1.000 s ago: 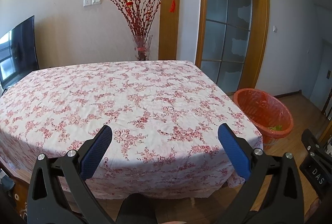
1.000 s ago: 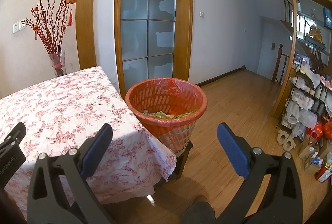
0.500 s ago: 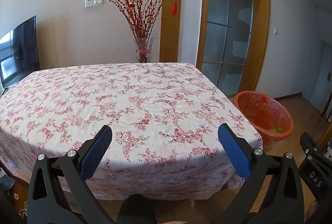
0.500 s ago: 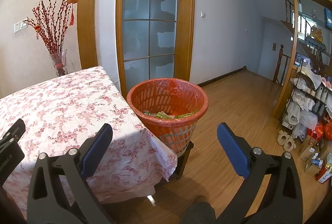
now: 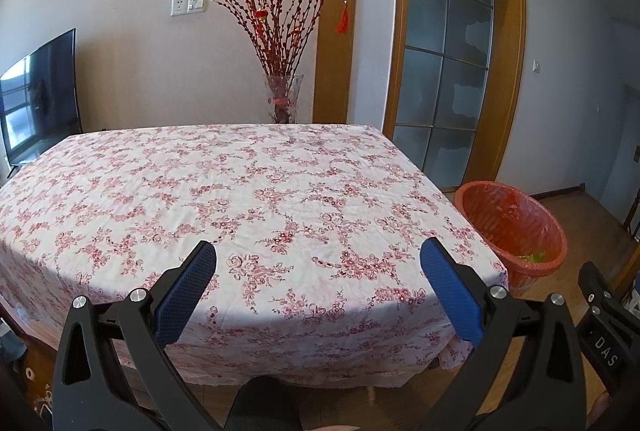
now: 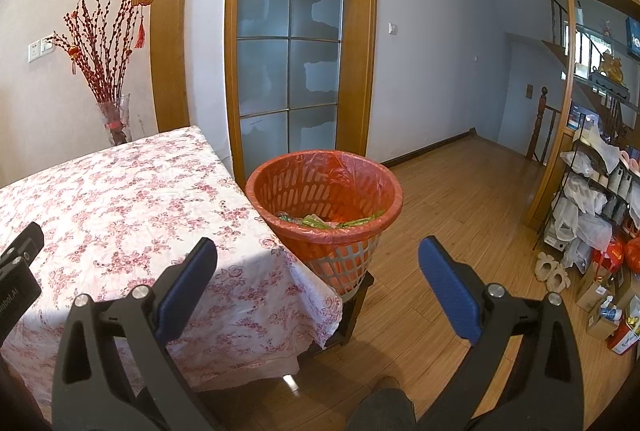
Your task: Collect trash
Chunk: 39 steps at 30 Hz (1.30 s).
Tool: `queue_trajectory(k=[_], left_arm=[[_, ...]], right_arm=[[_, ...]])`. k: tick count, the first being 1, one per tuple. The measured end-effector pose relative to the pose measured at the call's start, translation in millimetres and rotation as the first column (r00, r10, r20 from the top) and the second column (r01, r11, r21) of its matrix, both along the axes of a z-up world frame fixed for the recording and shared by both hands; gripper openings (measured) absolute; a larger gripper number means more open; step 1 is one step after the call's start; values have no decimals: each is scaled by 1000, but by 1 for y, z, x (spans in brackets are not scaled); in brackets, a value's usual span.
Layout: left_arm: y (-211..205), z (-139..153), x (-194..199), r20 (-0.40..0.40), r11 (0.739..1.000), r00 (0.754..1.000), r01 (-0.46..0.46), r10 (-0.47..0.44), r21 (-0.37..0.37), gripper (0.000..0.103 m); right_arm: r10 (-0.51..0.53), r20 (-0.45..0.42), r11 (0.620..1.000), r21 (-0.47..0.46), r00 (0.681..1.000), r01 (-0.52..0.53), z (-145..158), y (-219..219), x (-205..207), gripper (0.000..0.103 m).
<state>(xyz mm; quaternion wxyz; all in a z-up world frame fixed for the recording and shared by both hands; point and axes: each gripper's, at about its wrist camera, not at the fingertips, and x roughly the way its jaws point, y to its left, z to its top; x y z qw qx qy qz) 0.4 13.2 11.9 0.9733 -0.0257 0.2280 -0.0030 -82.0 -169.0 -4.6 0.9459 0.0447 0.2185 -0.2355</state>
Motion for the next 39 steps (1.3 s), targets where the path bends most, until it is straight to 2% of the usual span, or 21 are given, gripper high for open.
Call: queue_trajectory(k=[39], left_arm=[[1,-4,0,-9,1000,1000,5,-5,-3,100]], right_arm=[[0,0,1000,1,1000,0,0,0,0,99]])
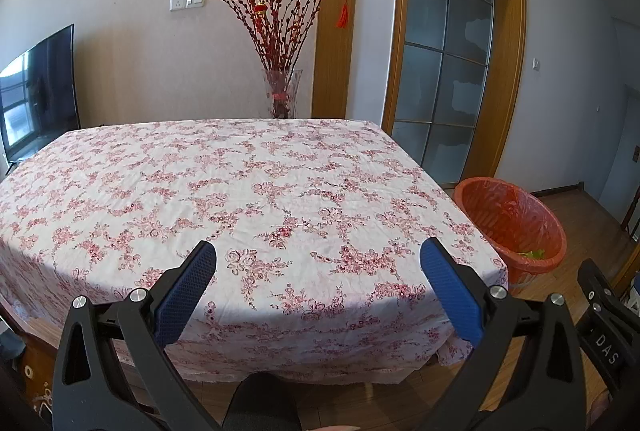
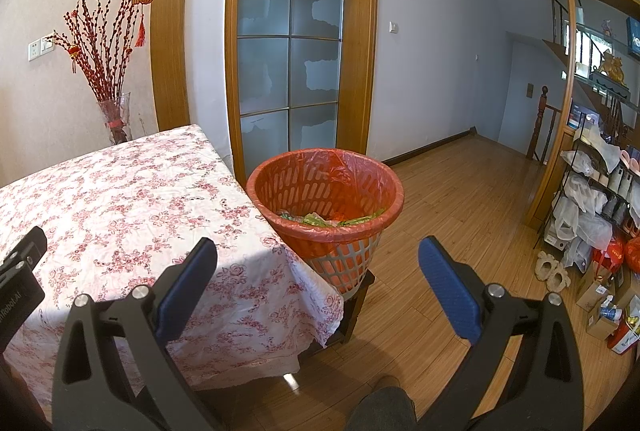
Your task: Collect trash
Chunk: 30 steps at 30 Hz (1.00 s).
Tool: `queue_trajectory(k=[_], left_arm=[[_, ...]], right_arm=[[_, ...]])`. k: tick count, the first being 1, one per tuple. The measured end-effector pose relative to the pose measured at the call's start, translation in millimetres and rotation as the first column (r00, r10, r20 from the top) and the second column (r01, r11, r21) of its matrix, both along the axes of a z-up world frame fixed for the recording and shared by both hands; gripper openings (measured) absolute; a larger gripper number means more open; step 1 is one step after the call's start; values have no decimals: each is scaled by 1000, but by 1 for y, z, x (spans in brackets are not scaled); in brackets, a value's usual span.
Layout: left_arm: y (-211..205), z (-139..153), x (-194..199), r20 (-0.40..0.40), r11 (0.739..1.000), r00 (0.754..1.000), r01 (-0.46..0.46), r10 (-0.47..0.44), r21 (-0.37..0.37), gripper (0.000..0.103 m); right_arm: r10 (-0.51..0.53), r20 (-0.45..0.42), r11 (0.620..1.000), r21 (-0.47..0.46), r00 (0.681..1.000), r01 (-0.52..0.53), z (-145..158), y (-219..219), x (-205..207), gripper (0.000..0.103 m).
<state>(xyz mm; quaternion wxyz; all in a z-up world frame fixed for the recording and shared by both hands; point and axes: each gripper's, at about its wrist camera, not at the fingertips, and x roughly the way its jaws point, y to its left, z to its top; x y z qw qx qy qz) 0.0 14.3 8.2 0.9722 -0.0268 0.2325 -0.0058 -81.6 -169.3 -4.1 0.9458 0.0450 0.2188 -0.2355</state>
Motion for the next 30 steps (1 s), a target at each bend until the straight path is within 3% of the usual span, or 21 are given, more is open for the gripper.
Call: queue_trajectory(k=[30], left_arm=[[-1,-2,-1,-4,1000,1000,2,-2,0,100]], right_arm=[[0,-1,1000,0,1000,0,0,1,1,99]])
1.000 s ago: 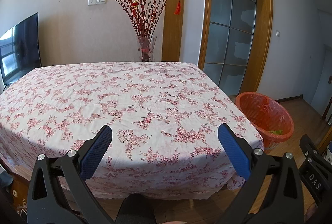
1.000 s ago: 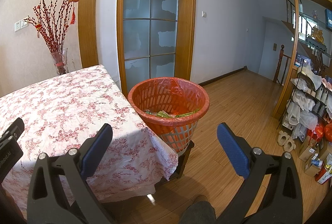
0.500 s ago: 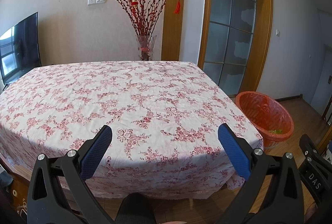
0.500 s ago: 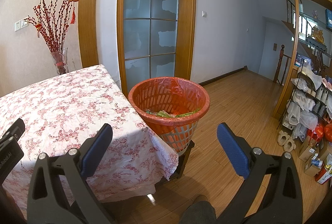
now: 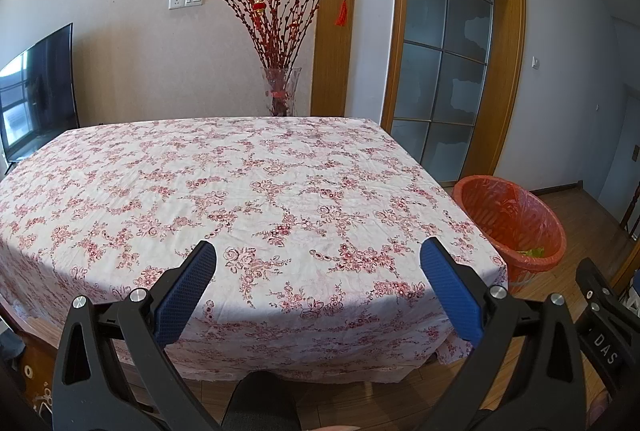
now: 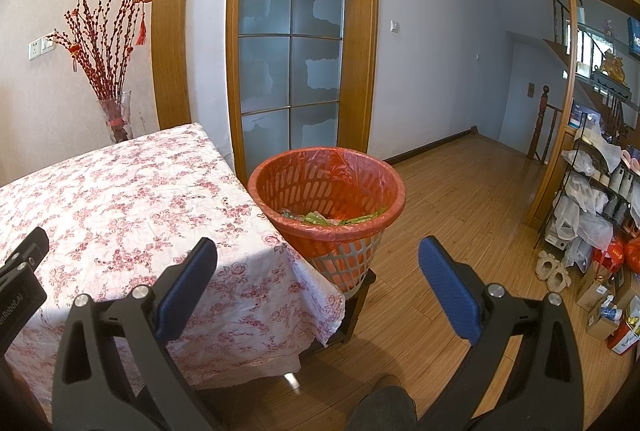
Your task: Collect trash
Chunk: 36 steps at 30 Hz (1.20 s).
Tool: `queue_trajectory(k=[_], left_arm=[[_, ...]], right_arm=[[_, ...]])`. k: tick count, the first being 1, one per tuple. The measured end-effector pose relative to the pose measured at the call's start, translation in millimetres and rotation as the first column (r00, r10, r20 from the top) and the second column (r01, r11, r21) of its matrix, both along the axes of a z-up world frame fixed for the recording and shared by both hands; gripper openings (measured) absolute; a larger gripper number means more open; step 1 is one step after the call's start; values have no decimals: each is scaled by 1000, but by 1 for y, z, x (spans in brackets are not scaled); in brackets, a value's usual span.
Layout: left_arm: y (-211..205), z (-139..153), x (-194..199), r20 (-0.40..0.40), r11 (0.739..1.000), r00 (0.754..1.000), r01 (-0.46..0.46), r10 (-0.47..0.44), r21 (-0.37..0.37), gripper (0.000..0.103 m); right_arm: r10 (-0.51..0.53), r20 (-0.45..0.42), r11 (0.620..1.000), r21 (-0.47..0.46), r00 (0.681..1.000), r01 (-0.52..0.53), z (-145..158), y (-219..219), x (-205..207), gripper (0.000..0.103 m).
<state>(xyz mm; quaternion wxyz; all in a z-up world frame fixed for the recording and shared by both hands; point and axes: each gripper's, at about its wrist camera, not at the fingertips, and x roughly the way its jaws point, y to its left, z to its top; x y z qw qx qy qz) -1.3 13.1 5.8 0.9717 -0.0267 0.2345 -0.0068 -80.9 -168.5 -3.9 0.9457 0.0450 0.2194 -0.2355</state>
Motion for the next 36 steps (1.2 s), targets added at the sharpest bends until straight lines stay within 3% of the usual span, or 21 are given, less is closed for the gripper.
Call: queue_trajectory(k=[36], left_arm=[[0,-2,1,-5,1000,1000,5,-5,6,100]], right_arm=[[2,-3,1000,2,1000,-2,0,3,1,99]])
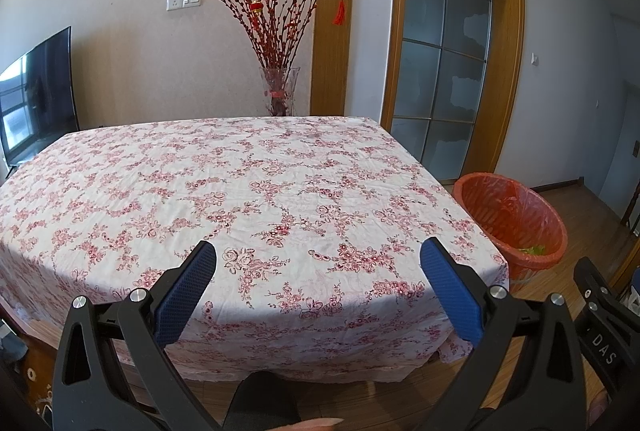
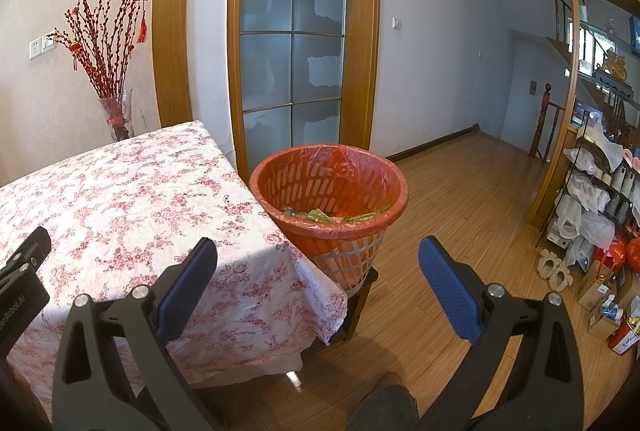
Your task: Collect trash
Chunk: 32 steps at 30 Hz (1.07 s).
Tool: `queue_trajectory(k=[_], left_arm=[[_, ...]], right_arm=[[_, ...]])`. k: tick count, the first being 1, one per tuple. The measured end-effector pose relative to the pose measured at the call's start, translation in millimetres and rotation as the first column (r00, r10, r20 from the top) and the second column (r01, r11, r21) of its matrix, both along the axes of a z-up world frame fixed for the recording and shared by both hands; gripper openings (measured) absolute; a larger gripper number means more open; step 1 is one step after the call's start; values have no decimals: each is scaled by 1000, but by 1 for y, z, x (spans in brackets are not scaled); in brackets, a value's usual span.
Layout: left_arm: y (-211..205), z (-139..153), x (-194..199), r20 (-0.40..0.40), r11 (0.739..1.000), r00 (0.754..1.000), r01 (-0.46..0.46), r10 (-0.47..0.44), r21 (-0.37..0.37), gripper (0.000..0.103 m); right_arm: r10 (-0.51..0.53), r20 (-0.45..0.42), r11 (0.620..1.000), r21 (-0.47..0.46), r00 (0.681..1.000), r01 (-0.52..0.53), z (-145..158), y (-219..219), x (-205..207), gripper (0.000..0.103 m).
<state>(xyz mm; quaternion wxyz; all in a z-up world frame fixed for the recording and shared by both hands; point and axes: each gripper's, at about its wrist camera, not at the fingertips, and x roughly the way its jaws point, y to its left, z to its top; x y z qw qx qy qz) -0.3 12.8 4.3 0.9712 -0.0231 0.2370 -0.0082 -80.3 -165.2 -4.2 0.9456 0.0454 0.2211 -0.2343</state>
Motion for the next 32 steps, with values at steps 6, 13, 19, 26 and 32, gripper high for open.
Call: queue_trajectory(k=[6,13,19,26,32], left_arm=[[2,1,2,-1,1000,1000,3,-3,1,100],[3,2,3,-3,1000,1000,4,-4,2,100],[3,2,3,-3,1000,1000,4,-4,3,100],[6,2,3,-2,1000,1000,8,-8,8,100],[6,3,2,-1,1000,1000,7,-7,10,100]], right_arm=[[0,-1,1000,1,1000,0,0,2,-1,99],[0,-1,1000,1,1000,0,0,0,0,99],[0,0,1000,1,1000,0,1,1,-1,99],[0,-1,1000,2,1000,0,1,1,-1,99],[1,-1,1000,2,1000,-1,1,0,-1,99]])
